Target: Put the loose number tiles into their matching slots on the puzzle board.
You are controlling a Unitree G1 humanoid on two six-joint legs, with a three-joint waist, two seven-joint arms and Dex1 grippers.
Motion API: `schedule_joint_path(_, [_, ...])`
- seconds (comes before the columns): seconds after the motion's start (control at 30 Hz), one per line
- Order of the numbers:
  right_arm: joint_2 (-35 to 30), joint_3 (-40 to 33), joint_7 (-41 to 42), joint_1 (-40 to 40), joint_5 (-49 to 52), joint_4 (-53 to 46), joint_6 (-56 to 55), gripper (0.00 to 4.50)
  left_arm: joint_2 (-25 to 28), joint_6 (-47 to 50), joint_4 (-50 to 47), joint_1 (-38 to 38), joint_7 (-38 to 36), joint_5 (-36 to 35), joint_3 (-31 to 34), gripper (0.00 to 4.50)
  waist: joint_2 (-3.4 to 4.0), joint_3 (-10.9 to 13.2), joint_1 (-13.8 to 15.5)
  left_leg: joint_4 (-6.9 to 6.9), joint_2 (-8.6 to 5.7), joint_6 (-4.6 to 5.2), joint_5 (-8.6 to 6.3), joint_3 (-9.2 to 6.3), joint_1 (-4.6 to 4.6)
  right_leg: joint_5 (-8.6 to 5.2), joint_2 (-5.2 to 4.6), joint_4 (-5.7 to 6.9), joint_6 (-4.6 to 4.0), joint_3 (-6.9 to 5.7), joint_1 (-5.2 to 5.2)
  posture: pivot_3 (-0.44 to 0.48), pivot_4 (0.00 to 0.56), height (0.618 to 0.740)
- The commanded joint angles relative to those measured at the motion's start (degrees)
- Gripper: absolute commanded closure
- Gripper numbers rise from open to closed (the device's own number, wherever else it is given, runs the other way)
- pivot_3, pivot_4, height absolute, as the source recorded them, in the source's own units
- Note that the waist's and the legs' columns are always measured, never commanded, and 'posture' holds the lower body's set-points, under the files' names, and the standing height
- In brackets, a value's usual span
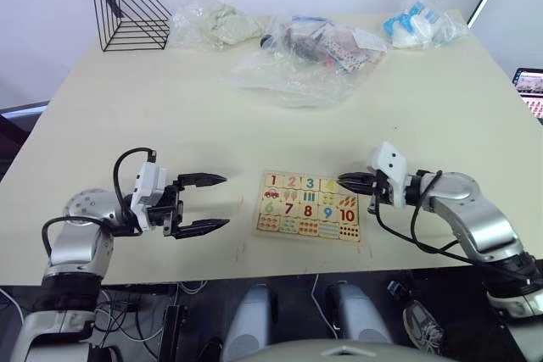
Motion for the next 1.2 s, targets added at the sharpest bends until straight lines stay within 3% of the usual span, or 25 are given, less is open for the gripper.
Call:
schedule_joint_path(0.03, [-0.72,-6.08,-2.49,2.97,2.09,-4.89,-0.5,4.26,-0.12,2.07,-3.04,2.05,3.95,-0.29,2.36,0.0,0.0,0.0,0.02,-0.01,0.0,0.0,0.0,0.0,-0.01,0.0,0.0,0.0,0.0,0.0,0.0,0.0,0.15,0.74])
schedule_joint_path(0.3, [-0.22,-20.84,-5.16,18.23,6.37,-8.7,-4.9,4.26,-2.59,2.42,-4.86,6.2,11.31,0.35,5.46,0.0,0.0,0.0,0.42,-0.01,0.0,0.0,0.0,0.03,0.0,0.01,-0.05,-0.01,0.01,0.02,0.03,0.0,0.15,0.74])
schedule_joint_path(0.57, [2.07,-32.57,-2.84,31.12,9.19,-5.28,-15.82,4.26,-3.35,2.53,-3.95,7.39,14.74,0.58,6.76,0.0,0.01,-0.01,0.87,-0.02,-0.01,0.0,0.0,0.08,0.11,0.0,-0.03,0.0,0.01,0.03,0.08,0.0,0.15,0.74])
schedule_joint_path(0.87, [3.5,-39.21,2.37,38.29,12.44,0.28,-26.13,0.06,-2.5,2.38,-2.32,8.54,13.66,1.15,7.28,0.0,0.01,-0.02,1.1,-0.03,0.01,0.0,0.0,0.16,0.18,0.0,-0.03,0.0,0.01,0.08,0.12,0.0,0.15,0.74])
schedule_joint_path(1.2, [3.93,-39.5,4.14,40.08,13.1,4.58,-32.2,0.06,-1.62,0.96,0.01,8.15,11.92,1.6,7.77,0.0,0.02,-0.02,1.22,-0.02,0.01,0.0,0.0,0.26,0.25,0.0,-0.03,-0.01,0.01,0.05,0.22,0.0,0.15,0.74])
